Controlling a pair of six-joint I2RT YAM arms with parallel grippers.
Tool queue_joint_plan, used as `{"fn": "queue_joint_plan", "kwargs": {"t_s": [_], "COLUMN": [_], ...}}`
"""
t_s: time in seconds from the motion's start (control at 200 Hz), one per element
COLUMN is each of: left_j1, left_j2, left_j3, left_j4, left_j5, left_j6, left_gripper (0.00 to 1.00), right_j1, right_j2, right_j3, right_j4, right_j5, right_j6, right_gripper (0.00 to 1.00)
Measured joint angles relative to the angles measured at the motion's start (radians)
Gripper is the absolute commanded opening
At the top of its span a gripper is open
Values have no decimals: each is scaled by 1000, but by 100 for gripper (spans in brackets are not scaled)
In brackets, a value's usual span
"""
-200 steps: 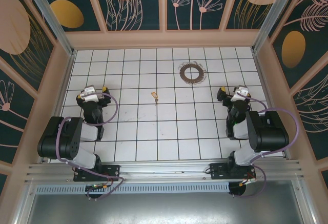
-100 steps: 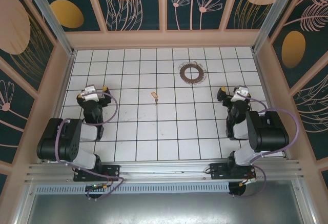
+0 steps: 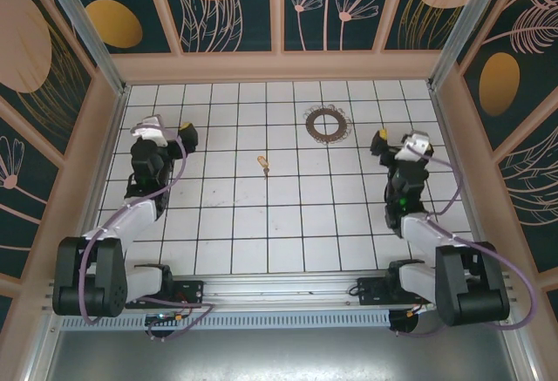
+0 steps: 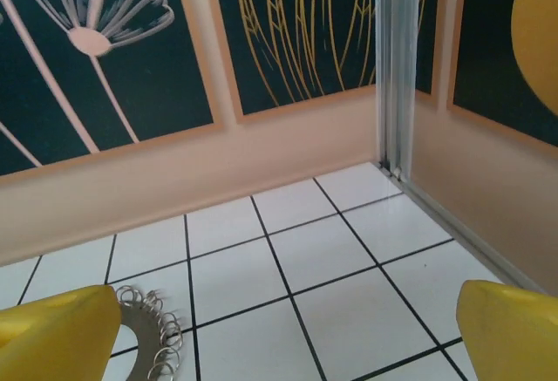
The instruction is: Put the keys on the keyring
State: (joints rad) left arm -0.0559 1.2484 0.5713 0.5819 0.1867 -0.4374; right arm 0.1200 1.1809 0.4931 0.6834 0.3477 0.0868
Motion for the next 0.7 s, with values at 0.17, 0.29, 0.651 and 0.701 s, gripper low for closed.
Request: {"fn": "queue_joint_plan", "kwargs": {"t_s": [0.17,0.29,0.651,0.701], "left_j1": [-84,-143,-330,-360], "left_j2": [80,129,267,295], "left_j3": [172,208,387,435], "left_j4": [-145,-177,-332,-348], "left_j5": [143,180,113,92], "left_j6": [-93,-124,-107,-105], "left_gripper": [99,99,98,99], "right_j1": [0,5,74,90], "right_j2": [183,331,718,752], "right_j3": [283,414,820,866], "right_j4": [-327,-481,-785,-817], "right_j5": [-14,-60,-158,-158], "right_j6": [74,99,90,82], "right_gripper": [99,99,99,98]}}
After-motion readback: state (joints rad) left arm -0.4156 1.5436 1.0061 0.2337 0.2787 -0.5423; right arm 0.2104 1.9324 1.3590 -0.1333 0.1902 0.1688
